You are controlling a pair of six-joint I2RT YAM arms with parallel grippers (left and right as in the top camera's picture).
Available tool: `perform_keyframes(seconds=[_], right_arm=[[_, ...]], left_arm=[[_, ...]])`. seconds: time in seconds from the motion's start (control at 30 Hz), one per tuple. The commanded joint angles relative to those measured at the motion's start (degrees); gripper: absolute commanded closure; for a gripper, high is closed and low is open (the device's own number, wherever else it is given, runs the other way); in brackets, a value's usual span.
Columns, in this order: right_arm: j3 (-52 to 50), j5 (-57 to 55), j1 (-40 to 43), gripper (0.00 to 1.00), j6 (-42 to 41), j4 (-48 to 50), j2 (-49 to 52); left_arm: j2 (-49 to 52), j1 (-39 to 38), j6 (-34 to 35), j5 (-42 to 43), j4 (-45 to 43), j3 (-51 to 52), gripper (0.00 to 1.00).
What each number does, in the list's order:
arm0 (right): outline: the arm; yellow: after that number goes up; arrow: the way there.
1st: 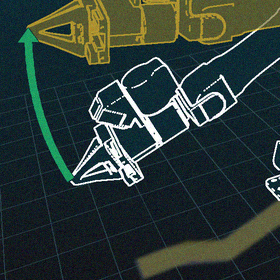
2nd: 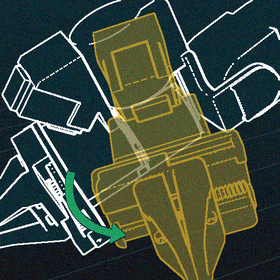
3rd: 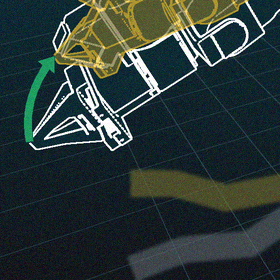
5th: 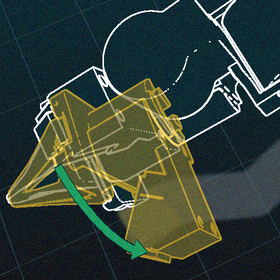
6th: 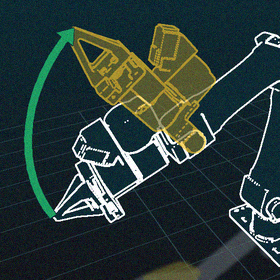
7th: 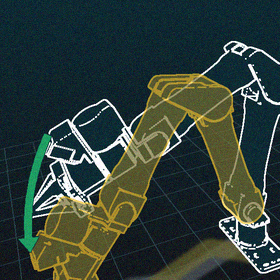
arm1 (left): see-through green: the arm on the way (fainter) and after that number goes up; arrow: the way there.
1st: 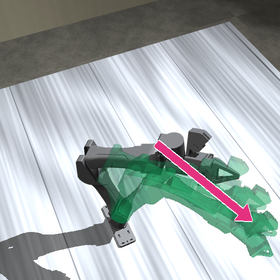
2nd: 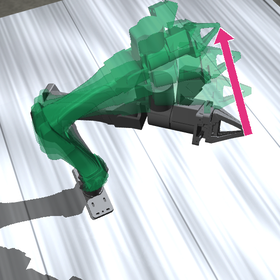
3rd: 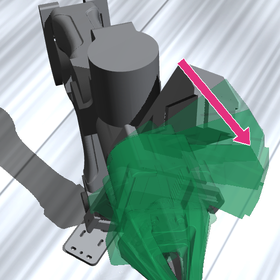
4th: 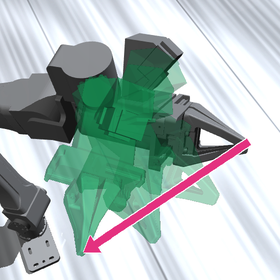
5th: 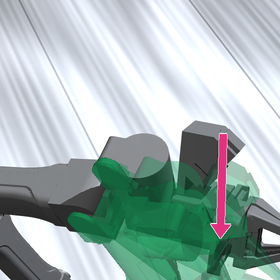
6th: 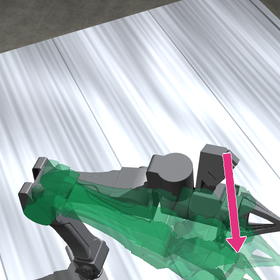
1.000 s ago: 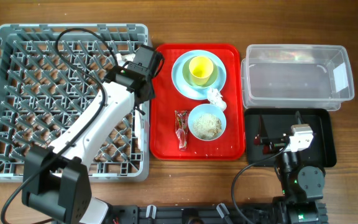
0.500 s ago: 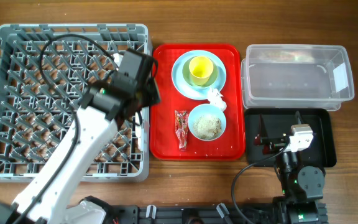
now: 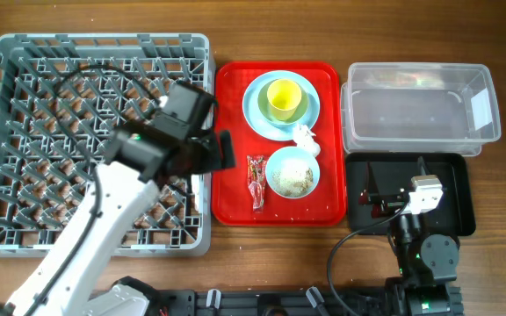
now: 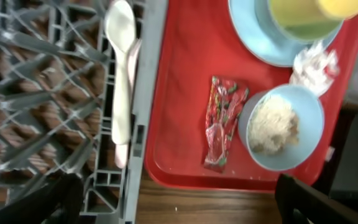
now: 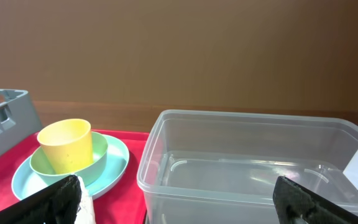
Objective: Sort waste into correct bins and load items into the dishwasher rack
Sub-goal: 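Carry the spoon with the left gripper and drop it into the rack, then reach the right gripper to the light-blue rice bowl and grasp its rim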
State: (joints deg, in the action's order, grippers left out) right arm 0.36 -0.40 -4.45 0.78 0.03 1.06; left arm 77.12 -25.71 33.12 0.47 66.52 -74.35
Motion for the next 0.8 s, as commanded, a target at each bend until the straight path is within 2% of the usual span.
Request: perform_keyframes(seconds=[0.0,0.07,0.13,0.27,0.33,0.4,0.5,0.6,0.67,0.77], right_arm=[[-0.07,2.47,-0.2,0.0,-1.57,2.82,-0.11],[-0.07,12.04,-0.2,0.0,-8.72,6.54,-0.09],[1.33,18.95,-0.2,0.0,-9.14,6.54,-0.02],[13.2,15.47,-0.2,0.0,-7.93,-9.09,3.5],[22.14,15.52,-0.2,0.0,-7.04,-15.8,8.59],[37.79,16.72,-0.2,0.0,-6.73,-30.42,18.86],[54.18,18.14,-0.2,0.0,-7.52,-46.36,30.32],[67.25,21.68,-0.2,0.0,-9.81,-51.8,38.95],[69.09,27.1,-0.2,0.0,-11.08,-52.37,40.96],[68.94,24.74,-0.2,0.0,-17.97,-57.61,43.67]], left_arm=[[-11.04,7.23,-0.46,-0.26,1.64,-7.39,0.0],[-16.7,10.43,-0.5,-0.31,1.01,-7.87,0.0],[-22.03,12.92,-0.5,-0.33,1.03,-7.87,0.0],[-30.62,14.43,-0.5,-0.28,1.11,-7.85,0.0],[-34.21,14.43,-0.5,-0.31,1.38,-7.85,0.0],[-37.88,14.43,-0.5,-0.31,1.51,-7.85,0.0],[-39.95,14.43,-0.5,-0.31,1.51,-7.85,0.0],[-40.26,14.43,-0.5,-0.31,1.51,-7.85,0.0],[-40.26,14.43,-0.5,-0.28,1.49,-7.85,0.0],[-40.26,14.43,-0.5,-0.31,1.51,-7.85,0.0]])
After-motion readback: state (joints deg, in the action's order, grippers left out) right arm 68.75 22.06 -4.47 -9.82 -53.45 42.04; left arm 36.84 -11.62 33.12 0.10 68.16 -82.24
